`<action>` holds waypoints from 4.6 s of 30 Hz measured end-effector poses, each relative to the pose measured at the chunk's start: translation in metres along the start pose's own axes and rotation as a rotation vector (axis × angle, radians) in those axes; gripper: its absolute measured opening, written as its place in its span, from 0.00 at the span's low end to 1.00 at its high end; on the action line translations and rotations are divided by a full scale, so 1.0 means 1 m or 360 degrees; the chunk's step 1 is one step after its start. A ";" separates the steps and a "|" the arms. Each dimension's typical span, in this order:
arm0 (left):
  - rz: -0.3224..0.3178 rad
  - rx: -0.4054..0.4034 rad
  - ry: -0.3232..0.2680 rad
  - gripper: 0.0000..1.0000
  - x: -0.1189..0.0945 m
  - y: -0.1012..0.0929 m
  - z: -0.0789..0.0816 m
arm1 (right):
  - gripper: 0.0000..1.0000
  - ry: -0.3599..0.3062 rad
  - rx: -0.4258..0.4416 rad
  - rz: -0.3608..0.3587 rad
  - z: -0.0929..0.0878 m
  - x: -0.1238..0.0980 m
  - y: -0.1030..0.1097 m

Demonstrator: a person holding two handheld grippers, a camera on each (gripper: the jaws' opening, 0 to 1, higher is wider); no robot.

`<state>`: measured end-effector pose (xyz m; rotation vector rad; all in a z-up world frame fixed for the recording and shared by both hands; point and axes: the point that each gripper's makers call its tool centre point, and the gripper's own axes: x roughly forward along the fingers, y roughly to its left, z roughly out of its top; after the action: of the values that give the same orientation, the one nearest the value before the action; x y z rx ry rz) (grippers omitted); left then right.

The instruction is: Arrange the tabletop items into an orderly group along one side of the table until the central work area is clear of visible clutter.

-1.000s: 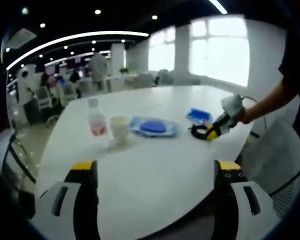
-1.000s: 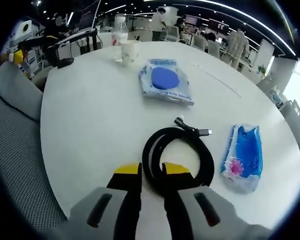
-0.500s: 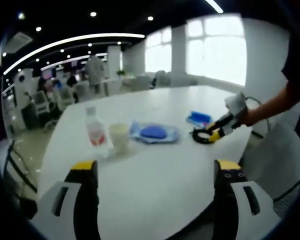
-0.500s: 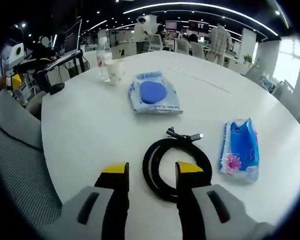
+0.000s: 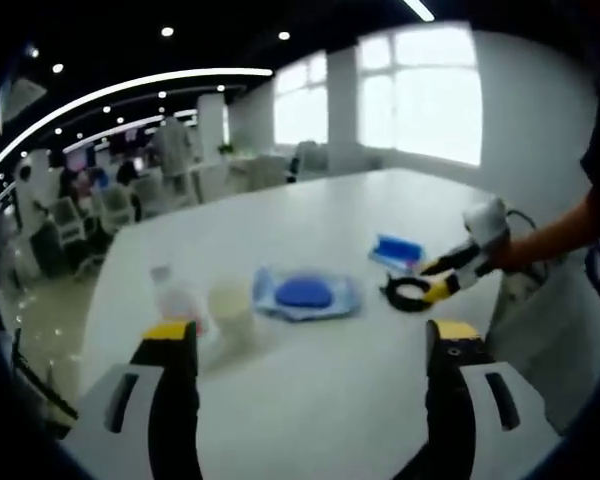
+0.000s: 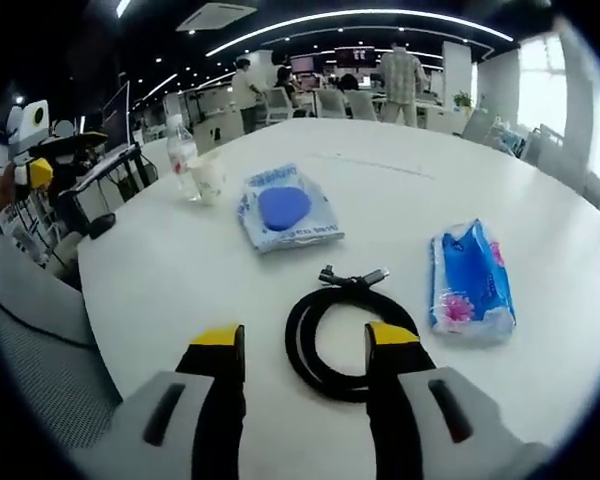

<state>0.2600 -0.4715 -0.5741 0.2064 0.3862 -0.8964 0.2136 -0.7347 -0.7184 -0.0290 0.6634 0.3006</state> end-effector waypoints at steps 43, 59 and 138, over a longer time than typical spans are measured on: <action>-0.0230 0.0365 0.0274 1.00 0.124 0.041 0.083 | 0.99 -0.0152 0.0348 -0.0072 0.037 0.020 0.007; -0.0291 0.0338 0.0436 0.96 0.169 0.061 0.070 | 1.00 -0.0188 0.0398 -0.0096 0.046 0.026 0.013; -0.0346 0.0210 0.1373 0.11 0.256 0.099 -0.089 | 0.14 -0.0207 0.1050 -0.0052 0.041 0.118 0.034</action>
<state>0.4613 -0.5652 -0.7590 0.6896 1.1665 -1.0174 0.3170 -0.6659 -0.7558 0.6048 0.6064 0.0405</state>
